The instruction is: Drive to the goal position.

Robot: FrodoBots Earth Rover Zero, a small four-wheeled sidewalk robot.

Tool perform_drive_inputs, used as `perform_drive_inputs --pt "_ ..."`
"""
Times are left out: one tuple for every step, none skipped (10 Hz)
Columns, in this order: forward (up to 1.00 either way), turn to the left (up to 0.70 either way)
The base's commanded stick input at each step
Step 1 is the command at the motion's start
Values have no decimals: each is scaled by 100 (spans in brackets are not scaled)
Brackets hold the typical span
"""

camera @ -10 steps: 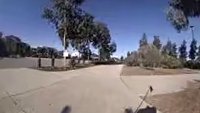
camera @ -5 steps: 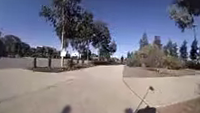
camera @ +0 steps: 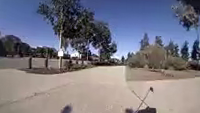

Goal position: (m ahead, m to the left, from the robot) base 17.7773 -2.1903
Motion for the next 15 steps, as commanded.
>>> perform_drive_inputs --pt "100 0" --pt "100 0" --pt "100 -40" --pt "100 -40" --pt "100 -40" --pt "100 -40" --pt "100 -40" --pt "100 0" --pt "100 0" --pt "100 0" --pt "100 0" --pt "100 0" --pt "100 0" --pt "100 0" --pt "100 0"
